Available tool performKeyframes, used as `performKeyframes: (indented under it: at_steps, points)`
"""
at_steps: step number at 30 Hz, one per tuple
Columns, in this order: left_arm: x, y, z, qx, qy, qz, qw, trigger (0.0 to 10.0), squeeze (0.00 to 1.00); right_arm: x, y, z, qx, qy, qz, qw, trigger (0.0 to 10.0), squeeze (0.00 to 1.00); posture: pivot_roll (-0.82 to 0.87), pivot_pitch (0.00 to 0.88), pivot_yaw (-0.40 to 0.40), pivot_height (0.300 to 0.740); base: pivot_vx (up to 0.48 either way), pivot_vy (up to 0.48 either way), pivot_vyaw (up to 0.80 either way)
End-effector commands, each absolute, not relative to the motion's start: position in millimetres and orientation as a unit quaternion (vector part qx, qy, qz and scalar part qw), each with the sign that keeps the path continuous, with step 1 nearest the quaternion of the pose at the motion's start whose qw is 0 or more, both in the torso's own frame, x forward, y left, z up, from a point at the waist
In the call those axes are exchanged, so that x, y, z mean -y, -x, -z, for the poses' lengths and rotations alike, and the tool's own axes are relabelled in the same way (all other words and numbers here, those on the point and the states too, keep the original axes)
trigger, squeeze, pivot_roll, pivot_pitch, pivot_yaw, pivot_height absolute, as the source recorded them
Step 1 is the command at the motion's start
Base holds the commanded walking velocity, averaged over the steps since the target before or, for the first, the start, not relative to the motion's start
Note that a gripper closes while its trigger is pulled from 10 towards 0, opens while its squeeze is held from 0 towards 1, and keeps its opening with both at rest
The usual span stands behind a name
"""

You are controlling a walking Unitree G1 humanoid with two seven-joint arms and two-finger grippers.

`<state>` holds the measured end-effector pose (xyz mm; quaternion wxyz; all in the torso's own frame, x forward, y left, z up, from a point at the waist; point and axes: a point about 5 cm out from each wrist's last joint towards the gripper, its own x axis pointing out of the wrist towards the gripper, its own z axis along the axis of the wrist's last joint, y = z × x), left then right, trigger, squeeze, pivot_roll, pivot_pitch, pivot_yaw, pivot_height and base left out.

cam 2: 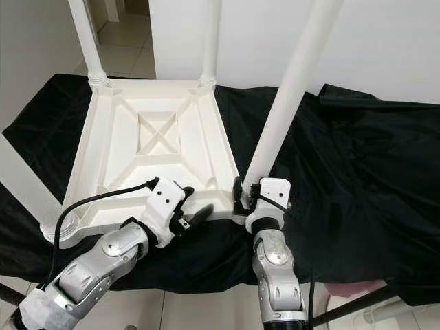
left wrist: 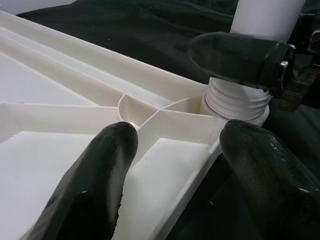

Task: Building children table

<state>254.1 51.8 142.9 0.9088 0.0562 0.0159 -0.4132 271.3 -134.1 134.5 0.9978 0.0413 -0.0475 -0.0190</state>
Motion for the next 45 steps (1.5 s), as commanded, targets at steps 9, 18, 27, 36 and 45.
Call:
performKeyframes:
  at_steps: [9, 18, 27, 36, 45]
  points:
    - [-47, -248, -143, -0.018, -0.057, 0.494, 0.868, 10.0, 0.0, 141, -273, -138, 0.066, -0.038, -0.041, 0.996, 10.0, 0.0, -0.02, 0.072, -0.049, 0.74, 0.0, 0.0, 0.0]
    - [-49, -251, -146, -0.011, -0.061, 0.487, 0.871, 10.0, 0.0, 140, -275, -138, 0.069, -0.042, -0.068, 0.994, 10.0, 0.0, -0.02, 0.076, -0.057, 0.74, 0.0, 0.0, 0.0]
    - [-46, -251, -150, -0.006, -0.054, 0.49, 0.87, 10.0, 0.0, 141, -276, -143, 0.077, -0.038, -0.084, 0.993, 10.0, 0.0, -0.04, 0.094, -0.06, 0.74, 0.0, 0.0, 0.0]
    - [-45, -249, -150, -0.008, -0.051, 0.494, 0.868, 10.0, 0.0, 143, -274, -143, 0.08, -0.036, -0.096, 0.991, 10.0, 0.0, -0.05, 0.107, -0.059, 0.74, 0.0, 0.0, 0.0]
    - [-45, -249, -149, -0.01, -0.05, 0.494, 0.868, 10.0, 0.0, 145, -272, -145, 0.081, -0.036, -0.103, 0.991, 10.0, 0.0, -0.06, 0.114, -0.064, 0.74, 0.0, 0.0, 0.0]
